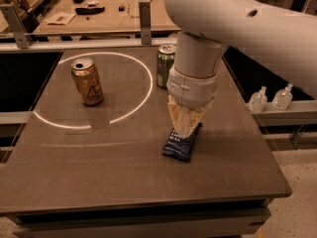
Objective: Pick rxbar blueberry
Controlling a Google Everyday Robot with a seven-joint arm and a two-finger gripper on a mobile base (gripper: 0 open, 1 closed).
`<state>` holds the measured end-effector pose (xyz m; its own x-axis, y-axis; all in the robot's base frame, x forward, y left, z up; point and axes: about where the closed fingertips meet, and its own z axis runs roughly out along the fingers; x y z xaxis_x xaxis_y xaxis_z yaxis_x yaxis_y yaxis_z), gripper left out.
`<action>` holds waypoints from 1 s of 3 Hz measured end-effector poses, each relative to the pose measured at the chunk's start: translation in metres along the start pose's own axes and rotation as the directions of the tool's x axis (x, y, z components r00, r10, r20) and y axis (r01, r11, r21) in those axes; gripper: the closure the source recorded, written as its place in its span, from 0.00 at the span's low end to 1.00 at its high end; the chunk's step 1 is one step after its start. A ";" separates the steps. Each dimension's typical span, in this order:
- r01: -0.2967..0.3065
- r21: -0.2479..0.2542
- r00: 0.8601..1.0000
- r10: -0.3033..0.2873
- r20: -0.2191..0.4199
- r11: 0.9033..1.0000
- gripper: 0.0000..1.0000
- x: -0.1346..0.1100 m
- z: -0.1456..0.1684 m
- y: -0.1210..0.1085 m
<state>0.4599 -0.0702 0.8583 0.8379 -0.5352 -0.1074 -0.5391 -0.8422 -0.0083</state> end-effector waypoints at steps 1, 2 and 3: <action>-0.005 0.034 1.000 0.006 -0.007 0.999 0.82 0.002 -0.012 0.003; -0.015 0.084 0.999 0.018 -0.036 0.996 0.61 0.002 -0.029 0.006; -0.014 0.097 0.999 0.019 -0.043 0.995 0.36 0.003 -0.029 0.003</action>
Offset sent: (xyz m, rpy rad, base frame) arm -0.0044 -0.0168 0.0518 0.0676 -0.1213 -0.0445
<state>0.4630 -0.0765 0.8873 0.8306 -0.5531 -0.0646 -0.5569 -0.8242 -0.1032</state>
